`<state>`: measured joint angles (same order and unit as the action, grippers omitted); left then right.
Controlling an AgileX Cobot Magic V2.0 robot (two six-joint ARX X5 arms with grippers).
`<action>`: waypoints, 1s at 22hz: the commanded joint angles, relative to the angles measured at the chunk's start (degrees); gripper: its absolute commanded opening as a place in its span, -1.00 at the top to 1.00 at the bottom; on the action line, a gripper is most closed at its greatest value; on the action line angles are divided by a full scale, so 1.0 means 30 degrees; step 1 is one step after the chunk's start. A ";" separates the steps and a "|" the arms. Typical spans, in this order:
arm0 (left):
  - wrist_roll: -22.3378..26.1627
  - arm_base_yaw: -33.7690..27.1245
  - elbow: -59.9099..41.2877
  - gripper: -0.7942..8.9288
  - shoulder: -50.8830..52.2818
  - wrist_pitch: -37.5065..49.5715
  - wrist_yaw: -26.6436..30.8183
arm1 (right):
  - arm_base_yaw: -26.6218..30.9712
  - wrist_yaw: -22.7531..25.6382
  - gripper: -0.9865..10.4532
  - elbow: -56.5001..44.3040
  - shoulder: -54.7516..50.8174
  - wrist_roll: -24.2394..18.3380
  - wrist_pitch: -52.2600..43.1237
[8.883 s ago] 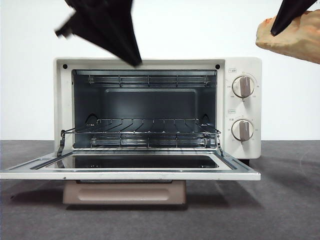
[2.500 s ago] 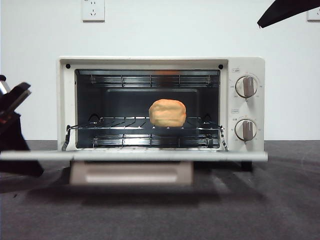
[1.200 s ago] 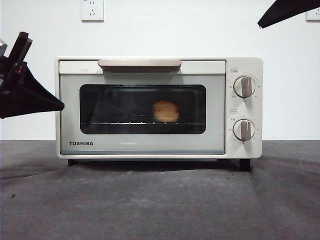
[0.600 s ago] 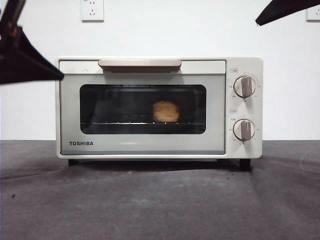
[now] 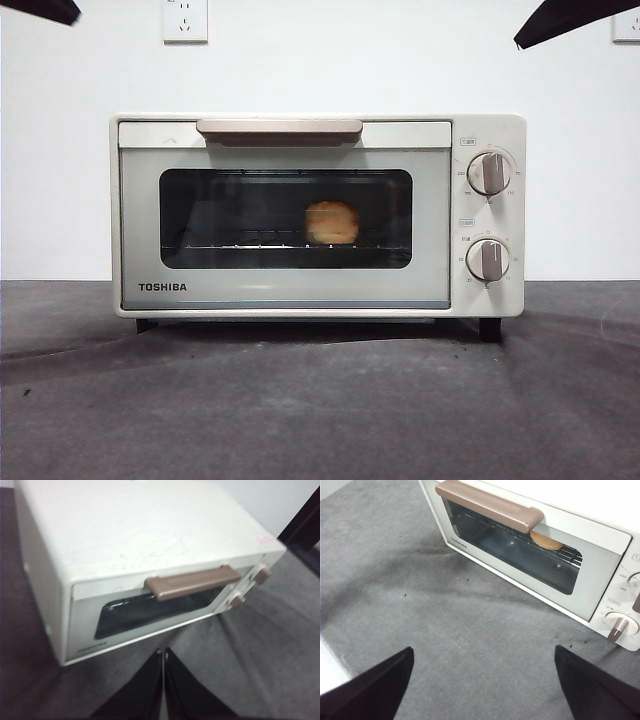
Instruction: The left arm flap open the oven, the right arm pick bread and place it into oven, the left arm flap close the oven
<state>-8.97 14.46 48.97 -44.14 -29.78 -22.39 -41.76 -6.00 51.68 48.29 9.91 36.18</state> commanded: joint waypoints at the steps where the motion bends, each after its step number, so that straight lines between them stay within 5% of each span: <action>1: 0.1086 0.0248 0.0816 0.80 0.0175 -0.1457 0.0459 | -0.0138 0.0080 0.04 0.0240 0.0102 0.0182 -0.0219; 13: 0.1494 0.0583 0.1042 0.80 0.1013 -0.3206 0.0459 | -0.0138 0.0087 0.04 0.0240 0.0102 0.0175 -0.0517; 15: 0.1494 0.0583 0.1042 0.80 0.1013 -0.3213 0.0459 | -0.0138 0.0087 0.17 0.0240 0.0102 0.0175 -0.0554; 19: 0.1486 0.0583 0.1042 0.80 0.1013 -0.3213 0.0459 | -0.0138 0.0146 0.79 0.0240 0.0102 0.0036 -0.0568; 22: 0.1486 0.0583 0.1042 0.81 0.1013 -0.3213 0.0459 | -0.0138 0.0692 0.82 0.0240 0.0102 0.0022 -0.0634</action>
<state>-5.26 16.03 50.96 -40.86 -40.12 -21.10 -41.76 -4.58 51.68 48.29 9.85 34.96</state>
